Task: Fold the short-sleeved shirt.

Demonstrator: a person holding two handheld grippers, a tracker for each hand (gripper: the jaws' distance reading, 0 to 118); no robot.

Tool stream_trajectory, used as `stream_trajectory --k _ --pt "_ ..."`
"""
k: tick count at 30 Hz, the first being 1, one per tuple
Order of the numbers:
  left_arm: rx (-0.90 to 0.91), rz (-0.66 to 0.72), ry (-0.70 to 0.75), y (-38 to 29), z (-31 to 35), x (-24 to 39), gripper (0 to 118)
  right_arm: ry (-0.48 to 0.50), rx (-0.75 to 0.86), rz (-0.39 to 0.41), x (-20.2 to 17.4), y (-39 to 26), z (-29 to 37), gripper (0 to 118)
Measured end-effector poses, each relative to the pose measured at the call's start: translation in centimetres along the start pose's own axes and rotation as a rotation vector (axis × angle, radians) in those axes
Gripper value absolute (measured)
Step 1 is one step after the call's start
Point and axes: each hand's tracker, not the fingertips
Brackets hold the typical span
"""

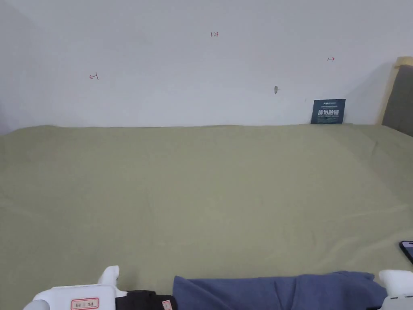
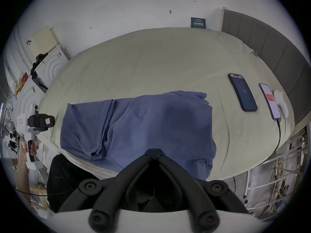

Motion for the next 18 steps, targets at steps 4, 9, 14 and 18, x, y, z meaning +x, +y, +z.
stream_trajectory --k 4,9,14,18 --pt "0.018 0.056 0.023 0.2 -0.3 -1.6 81 -0.002 -0.01 -0.013 0.0 -0.1 -0.1 0" --pt "0.011 0.131 -0.135 -0.2 -2.8 -2.1 115 -0.004 -0.017 -0.011 0.1 -0.1 0.0 0" --pt "0.008 0.186 -0.24 -0.5 -6.3 -2.5 114 -0.004 -0.025 -0.022 0.2 -0.3 -0.3 0" --pt "-0.147 0.139 0.026 -1.6 -8.8 -2.7 11 0.001 -0.044 -0.018 -0.1 -0.7 -0.7 0"
